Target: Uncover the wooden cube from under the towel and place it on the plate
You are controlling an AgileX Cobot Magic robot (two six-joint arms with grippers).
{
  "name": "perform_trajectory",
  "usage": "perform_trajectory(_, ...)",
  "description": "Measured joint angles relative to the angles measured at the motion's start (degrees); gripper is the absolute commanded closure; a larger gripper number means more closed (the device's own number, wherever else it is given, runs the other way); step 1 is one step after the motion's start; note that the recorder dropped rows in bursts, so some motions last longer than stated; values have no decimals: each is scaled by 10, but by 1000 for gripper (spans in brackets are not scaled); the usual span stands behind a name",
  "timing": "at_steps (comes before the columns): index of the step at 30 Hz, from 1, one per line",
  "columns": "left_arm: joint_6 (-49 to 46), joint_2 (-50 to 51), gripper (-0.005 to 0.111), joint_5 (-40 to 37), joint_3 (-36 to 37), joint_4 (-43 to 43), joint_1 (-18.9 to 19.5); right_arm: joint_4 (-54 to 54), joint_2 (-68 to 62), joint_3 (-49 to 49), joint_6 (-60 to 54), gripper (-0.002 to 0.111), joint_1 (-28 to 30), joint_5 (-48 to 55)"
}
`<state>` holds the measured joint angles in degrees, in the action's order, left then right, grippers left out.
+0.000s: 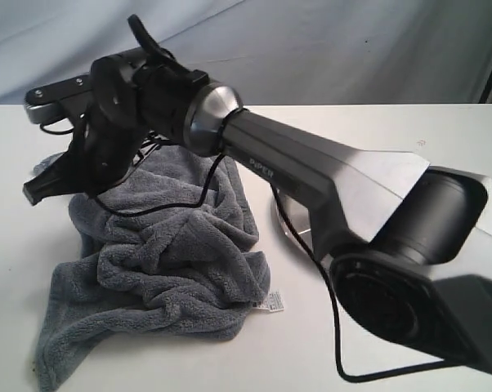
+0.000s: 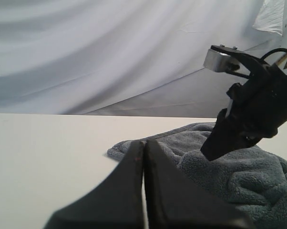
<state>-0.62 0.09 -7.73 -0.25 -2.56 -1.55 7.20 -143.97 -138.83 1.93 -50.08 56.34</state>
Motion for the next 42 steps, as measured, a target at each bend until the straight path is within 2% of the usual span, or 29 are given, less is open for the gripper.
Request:
perform_trajectory(12, 0, 0, 105, 0, 0, 0, 0, -43, 4, 3, -38, 108, -83, 126)
perform_trajectory(16, 0, 0, 105, 0, 0, 0, 0, -43, 41, 54, -43, 108, -108, 130)
perform_trajectory(22, 0, 0, 105, 0, 0, 0, 0, -72, 118, 204, -49, 108, -126, 119)
perform_trajectory(30, 0, 0, 105, 0, 0, 0, 0, -101, 270, 489, -15, 108, -120, -18)
perform_trajectory(37, 0, 0, 105, 0, 0, 0, 0, -106, 382, 672, 12, 108, -60, -143)
perform_trajectory(42, 0, 0, 105, 0, 0, 0, 0, -109, 432, 739, 18, 108, 1, -187)
